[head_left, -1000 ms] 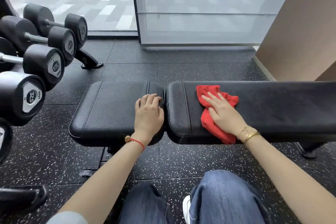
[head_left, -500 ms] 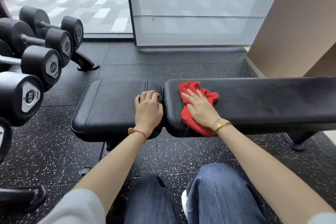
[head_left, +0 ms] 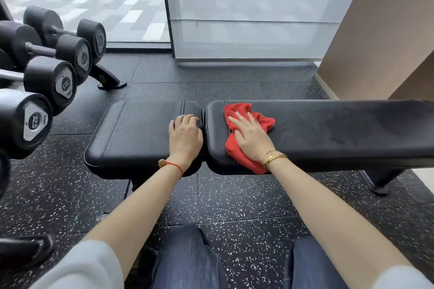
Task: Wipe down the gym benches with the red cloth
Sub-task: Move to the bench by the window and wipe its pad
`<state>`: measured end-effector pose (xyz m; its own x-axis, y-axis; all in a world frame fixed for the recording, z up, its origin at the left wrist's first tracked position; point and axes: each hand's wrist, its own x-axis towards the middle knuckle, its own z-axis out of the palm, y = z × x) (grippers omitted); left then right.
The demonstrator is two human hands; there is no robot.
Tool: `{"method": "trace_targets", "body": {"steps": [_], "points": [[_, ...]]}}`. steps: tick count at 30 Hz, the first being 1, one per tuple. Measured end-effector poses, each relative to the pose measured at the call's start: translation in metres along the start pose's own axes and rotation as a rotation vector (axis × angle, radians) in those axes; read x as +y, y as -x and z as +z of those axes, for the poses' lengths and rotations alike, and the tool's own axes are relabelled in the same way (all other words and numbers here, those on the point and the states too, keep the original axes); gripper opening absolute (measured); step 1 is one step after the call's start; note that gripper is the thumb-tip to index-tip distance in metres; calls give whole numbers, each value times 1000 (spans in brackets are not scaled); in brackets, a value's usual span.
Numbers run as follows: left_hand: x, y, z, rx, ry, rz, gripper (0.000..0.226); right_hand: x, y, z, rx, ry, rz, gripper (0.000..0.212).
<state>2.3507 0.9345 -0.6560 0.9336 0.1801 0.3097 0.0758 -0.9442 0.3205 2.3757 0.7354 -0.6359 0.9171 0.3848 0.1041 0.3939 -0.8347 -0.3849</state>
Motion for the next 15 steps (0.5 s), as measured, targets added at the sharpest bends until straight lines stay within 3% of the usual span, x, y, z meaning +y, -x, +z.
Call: {"method": "trace_targets", "body": {"steps": [3, 7, 15], "points": [[22, 2, 0, 16, 46, -60, 37, 10, -3, -2, -10, -19, -32, 48], [68, 5, 8, 28, 74, 18, 40, 35, -5, -10, -16, -9, -24, 49], [148, 9, 49, -16, 86, 44, 39, 173, 14, -72, 28, 9, 215, 49]]}}
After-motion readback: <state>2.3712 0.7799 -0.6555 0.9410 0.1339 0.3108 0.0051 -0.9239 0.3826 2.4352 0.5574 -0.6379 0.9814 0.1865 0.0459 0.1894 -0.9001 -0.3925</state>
